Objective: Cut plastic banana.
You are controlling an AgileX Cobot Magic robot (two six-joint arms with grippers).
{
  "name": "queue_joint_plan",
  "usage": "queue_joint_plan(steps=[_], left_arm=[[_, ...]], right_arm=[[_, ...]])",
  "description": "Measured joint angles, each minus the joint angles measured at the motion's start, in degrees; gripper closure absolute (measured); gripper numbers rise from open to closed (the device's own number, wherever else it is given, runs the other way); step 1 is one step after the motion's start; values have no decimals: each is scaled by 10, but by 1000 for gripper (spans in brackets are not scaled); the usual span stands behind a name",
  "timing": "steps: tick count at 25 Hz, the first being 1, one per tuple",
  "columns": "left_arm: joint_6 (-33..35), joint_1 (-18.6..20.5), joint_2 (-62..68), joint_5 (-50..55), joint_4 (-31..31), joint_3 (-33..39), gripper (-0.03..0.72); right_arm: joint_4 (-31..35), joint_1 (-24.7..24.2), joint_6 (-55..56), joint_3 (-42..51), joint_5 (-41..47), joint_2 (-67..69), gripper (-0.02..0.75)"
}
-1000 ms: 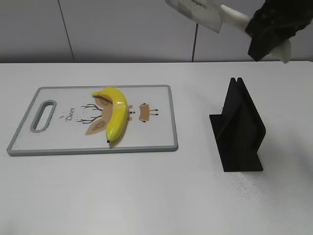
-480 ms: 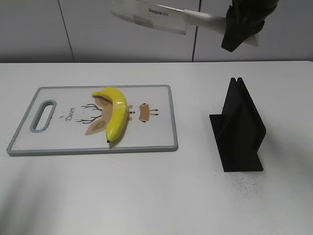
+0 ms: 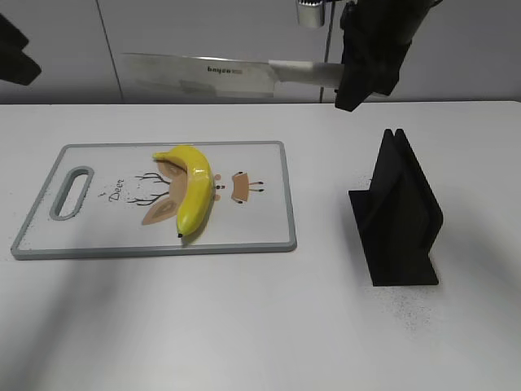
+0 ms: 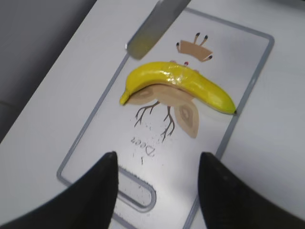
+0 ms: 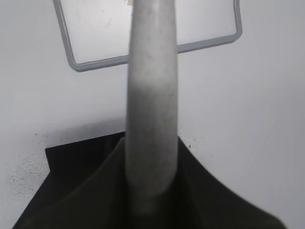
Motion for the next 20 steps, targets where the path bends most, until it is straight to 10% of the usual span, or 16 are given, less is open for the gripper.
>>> queue_joint_plan(steps=[20], left_arm=[[100, -100, 180, -30, -6, -62, 184]], right_arm=[[30, 20, -65, -7, -2, 59, 577]])
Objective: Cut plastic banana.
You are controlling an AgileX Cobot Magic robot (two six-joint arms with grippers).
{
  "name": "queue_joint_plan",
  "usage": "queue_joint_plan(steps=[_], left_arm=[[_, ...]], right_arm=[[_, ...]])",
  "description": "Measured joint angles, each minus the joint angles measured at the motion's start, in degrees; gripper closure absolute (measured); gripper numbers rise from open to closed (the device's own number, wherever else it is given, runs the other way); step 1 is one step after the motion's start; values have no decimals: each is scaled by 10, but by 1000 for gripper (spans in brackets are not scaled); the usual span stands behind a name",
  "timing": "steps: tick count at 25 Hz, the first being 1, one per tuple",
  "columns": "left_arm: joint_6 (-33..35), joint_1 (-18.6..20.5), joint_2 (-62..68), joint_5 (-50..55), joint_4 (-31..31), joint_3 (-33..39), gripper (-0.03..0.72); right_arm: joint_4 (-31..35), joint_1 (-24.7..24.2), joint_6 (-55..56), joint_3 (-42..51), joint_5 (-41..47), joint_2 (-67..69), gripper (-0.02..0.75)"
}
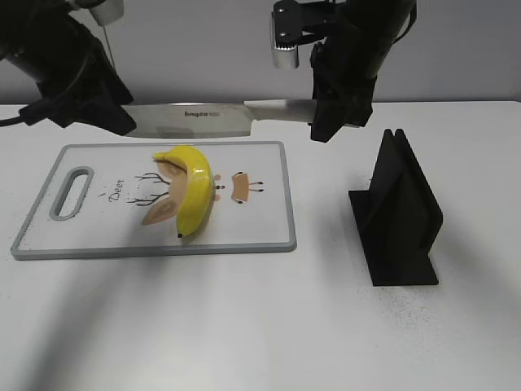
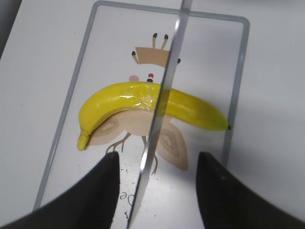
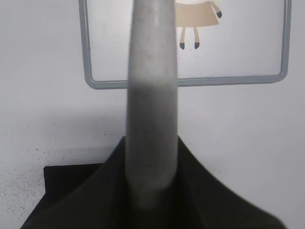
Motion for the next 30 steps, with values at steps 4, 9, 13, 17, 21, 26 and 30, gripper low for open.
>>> queue_joint_plan(steps=[4, 9, 13, 17, 21, 26, 30], left_arm=[[0, -1, 11, -13, 2, 0, 227], [0, -1, 15, -32, 5, 0, 485], [8, -1, 23, -32, 8, -1, 646], [11, -1, 42, -32, 7, -1, 663], [13, -1, 60, -52, 12, -1, 663], [14, -1, 112, -93, 10, -1, 663], [18, -1, 184, -126, 3, -2, 662]], right_arm=[[3, 0, -3, 0, -5, 0, 577], [6, 0, -8, 0, -31, 0, 577], [0, 0, -18, 0, -42, 0, 577], [-4, 0, -23, 0, -46, 11, 576], [-4, 0, -23, 0, -64, 37, 576], [-19, 0, -24, -1, -107, 75, 576], [-27, 0, -24, -2, -130, 131, 576]])
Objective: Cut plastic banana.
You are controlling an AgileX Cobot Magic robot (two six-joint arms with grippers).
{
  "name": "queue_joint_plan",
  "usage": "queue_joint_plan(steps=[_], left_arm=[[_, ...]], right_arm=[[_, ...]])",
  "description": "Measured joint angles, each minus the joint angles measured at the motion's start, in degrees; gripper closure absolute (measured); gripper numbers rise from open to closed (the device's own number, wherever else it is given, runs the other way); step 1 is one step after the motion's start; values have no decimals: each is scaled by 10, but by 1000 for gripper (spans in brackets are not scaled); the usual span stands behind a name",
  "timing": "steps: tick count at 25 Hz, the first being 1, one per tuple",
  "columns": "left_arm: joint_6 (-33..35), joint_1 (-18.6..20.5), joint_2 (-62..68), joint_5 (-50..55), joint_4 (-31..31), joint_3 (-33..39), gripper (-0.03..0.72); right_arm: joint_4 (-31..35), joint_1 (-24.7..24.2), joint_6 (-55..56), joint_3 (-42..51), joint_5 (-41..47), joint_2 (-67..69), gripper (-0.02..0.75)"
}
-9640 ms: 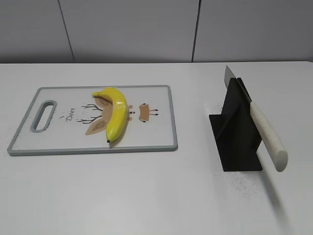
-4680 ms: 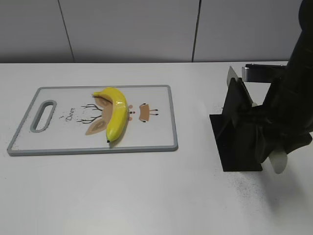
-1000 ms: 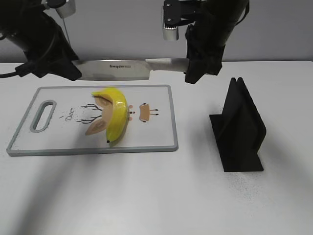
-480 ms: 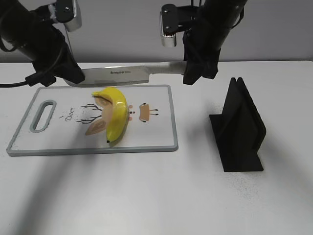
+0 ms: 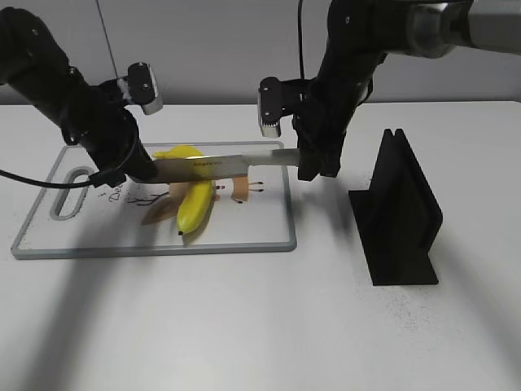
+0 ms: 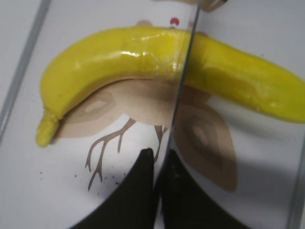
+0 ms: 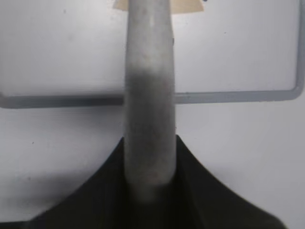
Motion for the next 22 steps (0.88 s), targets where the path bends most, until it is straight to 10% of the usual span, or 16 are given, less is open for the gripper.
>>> queue_joint_plan(steps=[22], left_arm=[[-1, -1, -69, 14, 3, -2, 663]], right_arm=[[-11, 0, 10, -122, 118, 0, 575]])
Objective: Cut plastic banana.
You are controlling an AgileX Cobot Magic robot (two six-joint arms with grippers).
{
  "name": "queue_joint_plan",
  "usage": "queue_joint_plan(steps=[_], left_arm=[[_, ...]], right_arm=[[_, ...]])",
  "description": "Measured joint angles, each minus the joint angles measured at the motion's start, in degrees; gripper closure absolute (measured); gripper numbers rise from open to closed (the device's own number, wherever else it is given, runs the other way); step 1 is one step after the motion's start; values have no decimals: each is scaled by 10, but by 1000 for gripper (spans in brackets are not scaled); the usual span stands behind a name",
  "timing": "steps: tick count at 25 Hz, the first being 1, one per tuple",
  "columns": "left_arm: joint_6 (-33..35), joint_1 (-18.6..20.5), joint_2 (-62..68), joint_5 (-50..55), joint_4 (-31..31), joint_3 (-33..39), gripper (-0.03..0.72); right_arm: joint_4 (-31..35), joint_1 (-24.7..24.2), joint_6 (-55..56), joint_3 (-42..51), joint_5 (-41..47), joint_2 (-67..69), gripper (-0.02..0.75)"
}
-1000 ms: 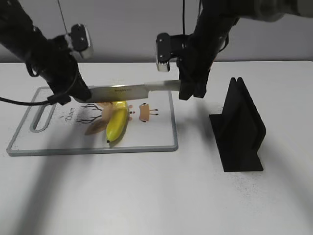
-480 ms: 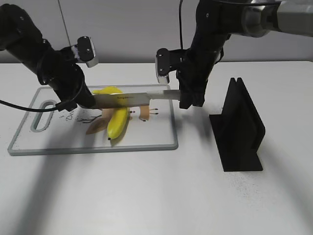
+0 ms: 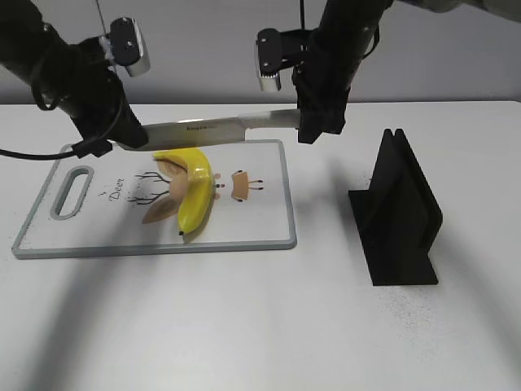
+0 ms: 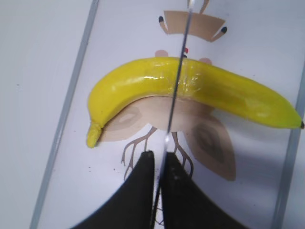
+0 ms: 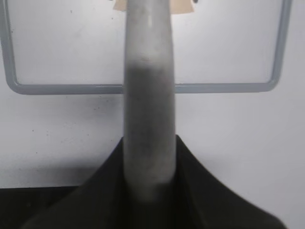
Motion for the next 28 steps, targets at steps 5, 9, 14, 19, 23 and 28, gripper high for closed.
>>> queue_joint_plan(steps=[5, 9, 14, 19, 23, 28], left_arm=[[-2, 0, -46, 11, 6, 0, 665], [-3, 0, -58, 13, 8, 0, 653], [-9, 1, -60, -5, -10, 0, 476], [-16, 1, -62, -27, -73, 0, 63], [-77, 1, -79, -59, -82, 0, 18], [-261, 5, -125, -81, -5, 0, 15]], right_arm=[[1, 0, -2, -11, 9, -26, 574], [2, 1, -2, -12, 10, -32, 574], [10, 1, 8, -12, 14, -32, 575], [11, 1, 19, -12, 13, -32, 577], [11, 1, 24, -12, 13, -32, 577], [11, 1, 64, -12, 13, -47, 577]])
